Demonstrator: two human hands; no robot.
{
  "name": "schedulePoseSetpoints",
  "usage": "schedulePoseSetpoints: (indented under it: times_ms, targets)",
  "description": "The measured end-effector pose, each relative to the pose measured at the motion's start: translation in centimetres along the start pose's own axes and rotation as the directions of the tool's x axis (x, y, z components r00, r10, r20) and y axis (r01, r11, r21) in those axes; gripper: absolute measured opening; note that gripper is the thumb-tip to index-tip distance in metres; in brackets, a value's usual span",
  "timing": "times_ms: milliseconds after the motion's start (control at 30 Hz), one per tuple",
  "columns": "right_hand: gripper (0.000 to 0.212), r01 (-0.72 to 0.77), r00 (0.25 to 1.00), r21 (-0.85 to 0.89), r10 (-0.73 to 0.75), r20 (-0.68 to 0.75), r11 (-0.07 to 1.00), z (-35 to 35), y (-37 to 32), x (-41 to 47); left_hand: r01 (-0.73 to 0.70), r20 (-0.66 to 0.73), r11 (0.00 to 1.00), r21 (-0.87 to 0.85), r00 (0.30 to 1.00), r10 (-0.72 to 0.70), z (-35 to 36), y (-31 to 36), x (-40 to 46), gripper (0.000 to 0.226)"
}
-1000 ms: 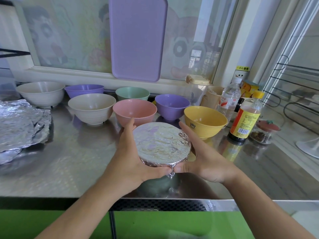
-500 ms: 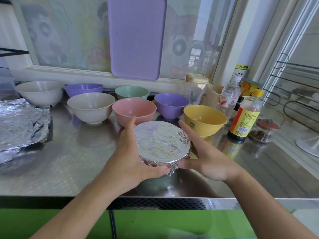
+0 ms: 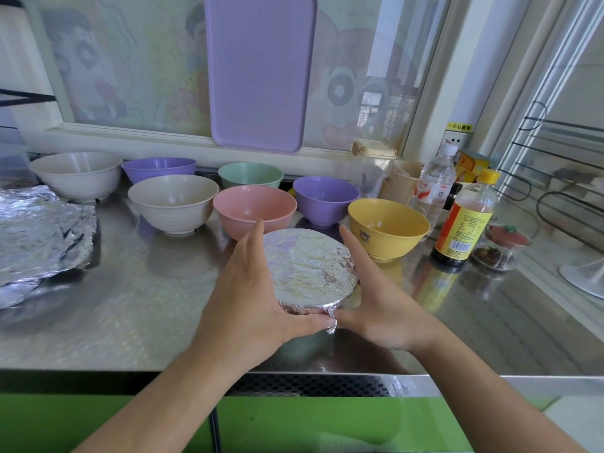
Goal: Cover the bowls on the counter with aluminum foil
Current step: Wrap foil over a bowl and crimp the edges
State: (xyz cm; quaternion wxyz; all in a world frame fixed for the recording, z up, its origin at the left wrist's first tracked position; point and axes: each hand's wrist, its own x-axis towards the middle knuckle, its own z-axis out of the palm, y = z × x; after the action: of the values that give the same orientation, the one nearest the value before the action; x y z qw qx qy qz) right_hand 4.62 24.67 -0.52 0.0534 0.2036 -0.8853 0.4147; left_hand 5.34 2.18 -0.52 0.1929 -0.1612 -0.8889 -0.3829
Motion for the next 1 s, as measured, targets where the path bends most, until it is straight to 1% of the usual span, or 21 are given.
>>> schedulePoseSetpoints:
  times_ms: [67,167,200,267,333,367,433,500,567,600,667,733,767,867,1000]
  targets:
    - [0.132,0.033,0.999,0.005,-0.033,-0.012,0.999,0.2,-0.1,-0.1,-0.006,-0.010,1.000,0.007,1.000,0.006,0.1,0.0,-0.1,0.164]
    - [0.120,0.060,0.998,0.011,-0.060,-0.021,0.998,0.4,-0.6,-0.4,-0.015,-0.021,1.000,0.009,1.000,0.015,0.3,-0.1,-0.1,0.163]
    - [0.120,0.059,0.998,0.009,-0.059,-0.024,0.998,0.4,-0.8,-0.4,-0.018,-0.023,1.000,0.008,1.000,0.019,0.3,-0.1,-0.1,0.163]
    - [0.131,0.022,1.000,0.023,-0.022,-0.007,0.999,0.4,-0.5,-0.3,-0.018,-0.026,1.000,0.006,0.999,0.018,0.3,-0.1,-0.2,0.162]
    - [0.148,-0.025,0.998,0.031,0.023,0.053,0.999,-0.1,-0.4,-0.2,-0.017,-0.029,1.000,0.012,0.999,0.017,0.3,-0.1,-0.2,0.161]
    - [0.152,-0.039,0.995,0.031,0.035,0.097,0.999,-0.4,-0.3,-0.2,-0.018,-0.030,1.000,0.017,0.999,0.018,0.3,-0.1,-0.3,0.161]
    - [0.153,-0.059,0.984,0.051,0.049,0.173,0.997,-1.1,-0.4,-0.3,-0.019,-0.029,1.000,0.022,0.999,0.019,0.3,-0.1,-0.3,0.159]
    - [0.150,-0.081,0.980,0.090,0.063,0.189,0.993,-1.4,-0.5,-0.3,-0.022,-0.026,1.000,0.021,0.999,0.022,0.3,-0.2,-0.3,0.158]
    - [0.146,-0.100,0.983,0.132,0.078,0.164,0.986,-1.4,-0.5,-0.2,-0.022,-0.021,0.999,0.024,1.000,0.023,0.3,-0.3,-0.2,0.158]
    - [0.142,-0.096,0.986,0.149,0.073,0.149,0.984,-1.3,-0.7,-0.2,-0.024,-0.022,0.999,0.029,0.999,0.025,0.4,-0.3,-0.2,0.157]
    - [0.126,-0.070,0.993,0.179,0.051,0.110,0.981,-1.1,-1.0,-0.2,-0.031,-0.023,0.999,0.037,0.999,0.032,0.4,-0.5,-0.1,0.157]
    - [0.122,-0.065,0.995,0.166,0.052,0.081,0.984,-0.9,-1.4,-0.3,-0.040,-0.021,0.999,0.027,0.999,0.040,0.4,-0.6,-0.1,0.157]
    - [0.125,-0.069,0.996,0.161,0.058,0.069,0.985,-0.8,-1.1,-0.2,-0.040,-0.016,0.999,0.019,0.999,0.041,0.3,-0.6,-0.2,0.157]
    - [0.149,-0.084,0.996,0.141,0.077,0.052,0.986,-0.7,-0.7,0.1,-0.039,0.000,0.999,0.004,0.999,0.039,0.3,-0.9,-0.1,0.161]
    - [0.160,-0.073,0.996,0.139,0.066,0.055,0.988,-0.6,-1.0,0.5,-0.029,0.035,0.999,-0.028,0.999,0.030,0.3,-1.3,0.2,0.165]
